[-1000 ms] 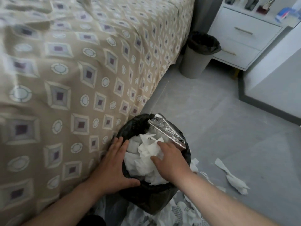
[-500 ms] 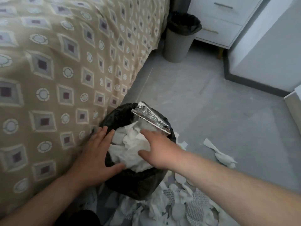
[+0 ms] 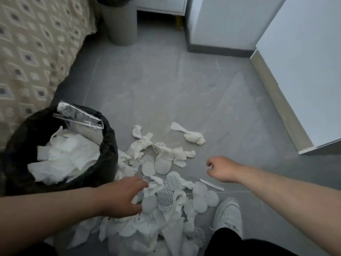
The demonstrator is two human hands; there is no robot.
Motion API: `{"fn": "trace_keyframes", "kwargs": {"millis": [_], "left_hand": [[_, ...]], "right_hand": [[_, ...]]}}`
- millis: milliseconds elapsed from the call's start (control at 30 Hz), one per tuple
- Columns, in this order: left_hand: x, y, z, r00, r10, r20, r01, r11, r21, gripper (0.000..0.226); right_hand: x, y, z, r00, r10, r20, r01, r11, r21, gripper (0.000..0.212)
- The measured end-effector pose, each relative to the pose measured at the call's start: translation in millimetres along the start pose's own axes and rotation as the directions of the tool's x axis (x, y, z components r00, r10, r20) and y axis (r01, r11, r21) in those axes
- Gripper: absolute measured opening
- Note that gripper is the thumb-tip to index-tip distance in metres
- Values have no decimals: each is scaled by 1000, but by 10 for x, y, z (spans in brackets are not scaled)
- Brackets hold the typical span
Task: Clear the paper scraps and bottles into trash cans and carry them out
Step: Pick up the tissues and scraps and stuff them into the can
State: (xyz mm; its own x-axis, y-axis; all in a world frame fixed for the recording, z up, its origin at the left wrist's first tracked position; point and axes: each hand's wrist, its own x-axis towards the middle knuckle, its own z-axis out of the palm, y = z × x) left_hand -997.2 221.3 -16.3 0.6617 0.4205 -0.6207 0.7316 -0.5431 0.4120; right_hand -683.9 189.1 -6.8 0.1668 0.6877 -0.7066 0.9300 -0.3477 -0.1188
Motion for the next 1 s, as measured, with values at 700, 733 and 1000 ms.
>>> {"fn": "trace_keyframes", "kwargs": {"millis": [700, 733, 1000], "left_hand": [[1067, -313, 1010, 946, -265, -188, 244, 962, -126, 19], [1062, -337, 990, 941, -275, -196, 248, 957, -153, 13], [1023, -406, 970, 945, -273, -183, 240, 954, -182, 13]], "right_hand": [[432, -184, 1085, 994, -33, 107, 11, 980, 196, 58], [448, -259, 1118, 994, -46, 97, 23, 975, 223, 64], [611, -726, 1478, 993, -96, 69, 87, 989, 121, 99]]}}
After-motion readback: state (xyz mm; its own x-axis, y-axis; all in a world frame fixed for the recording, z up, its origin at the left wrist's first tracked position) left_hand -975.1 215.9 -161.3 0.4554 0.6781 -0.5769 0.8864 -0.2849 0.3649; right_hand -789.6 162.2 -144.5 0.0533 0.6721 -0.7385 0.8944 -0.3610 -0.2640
